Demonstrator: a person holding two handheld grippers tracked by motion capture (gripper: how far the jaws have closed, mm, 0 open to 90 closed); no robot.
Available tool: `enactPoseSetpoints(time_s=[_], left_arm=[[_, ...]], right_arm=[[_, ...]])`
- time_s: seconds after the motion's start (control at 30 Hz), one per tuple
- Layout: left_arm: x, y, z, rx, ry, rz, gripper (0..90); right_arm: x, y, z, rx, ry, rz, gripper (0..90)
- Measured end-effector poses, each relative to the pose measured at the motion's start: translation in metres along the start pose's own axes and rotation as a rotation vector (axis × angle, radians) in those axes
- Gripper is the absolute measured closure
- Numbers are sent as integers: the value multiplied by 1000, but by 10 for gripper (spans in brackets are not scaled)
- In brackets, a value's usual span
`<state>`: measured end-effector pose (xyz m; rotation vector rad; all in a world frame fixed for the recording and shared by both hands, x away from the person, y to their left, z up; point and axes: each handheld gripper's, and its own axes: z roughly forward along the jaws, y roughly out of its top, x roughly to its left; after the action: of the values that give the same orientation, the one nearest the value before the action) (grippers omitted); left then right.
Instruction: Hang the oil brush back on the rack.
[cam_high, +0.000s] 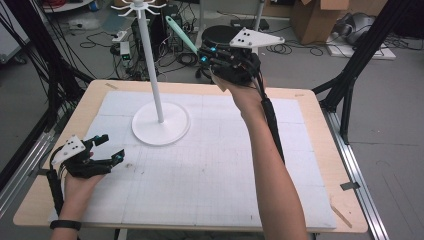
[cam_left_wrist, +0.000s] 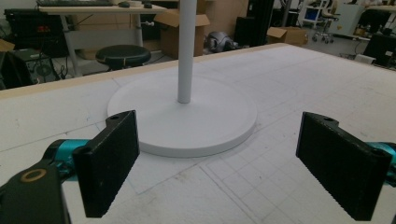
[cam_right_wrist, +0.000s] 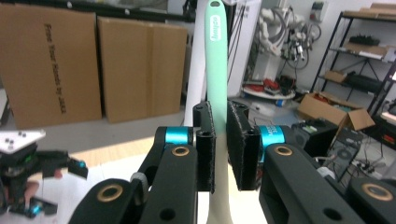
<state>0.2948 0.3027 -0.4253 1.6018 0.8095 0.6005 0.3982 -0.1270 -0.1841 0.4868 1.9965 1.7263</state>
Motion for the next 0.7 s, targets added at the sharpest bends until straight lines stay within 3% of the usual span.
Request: enactPoseSetpoints(time_s=[0.27, 0.7], left_arm=[[0, 0, 0, 2, -5, 0, 139], [0, -1, -1, -1, -8, -3, 139]], right_arm=[[3, 5, 12, -26, -3, -3, 824], [4, 4, 26, -14, -14, 7, 824]])
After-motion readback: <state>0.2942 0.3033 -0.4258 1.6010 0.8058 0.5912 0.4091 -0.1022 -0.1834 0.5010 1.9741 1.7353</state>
